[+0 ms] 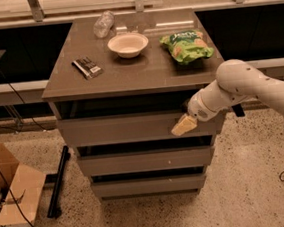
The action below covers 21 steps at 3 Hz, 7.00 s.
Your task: Open top drawer
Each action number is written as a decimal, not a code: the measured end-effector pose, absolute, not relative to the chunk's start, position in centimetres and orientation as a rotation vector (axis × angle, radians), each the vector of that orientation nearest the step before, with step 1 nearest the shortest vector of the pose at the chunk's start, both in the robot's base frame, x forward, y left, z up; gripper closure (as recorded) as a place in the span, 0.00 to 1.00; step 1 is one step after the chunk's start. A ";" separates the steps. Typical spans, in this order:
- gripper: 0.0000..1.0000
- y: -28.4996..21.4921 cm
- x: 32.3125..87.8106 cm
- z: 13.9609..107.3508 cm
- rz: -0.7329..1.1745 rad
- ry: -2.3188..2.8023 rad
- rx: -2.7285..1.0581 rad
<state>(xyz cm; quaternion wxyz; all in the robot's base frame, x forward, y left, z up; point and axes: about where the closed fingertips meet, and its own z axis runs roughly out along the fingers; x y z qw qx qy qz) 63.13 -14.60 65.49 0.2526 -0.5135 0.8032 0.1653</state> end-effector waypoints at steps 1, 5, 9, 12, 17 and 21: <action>0.64 -14.6 63.1 66.0 0.449 2.184 -1.396; 0.00 -14.7 61.8 66.6 0.383 2.229 -1.491; 0.37 -18.9 44.1 67.5 0.134 2.390 -1.861; 0.00 -14.6 53.1 71.5 0.138 2.093 -1.801; 0.74 -20.2 56.9 67.0 0.234 2.263 -1.651; 0.00 -19.8 56.0 67.9 0.190 2.247 -1.754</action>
Offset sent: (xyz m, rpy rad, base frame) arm -0.2573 -0.0623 0.1309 -0.2225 0.4014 0.2098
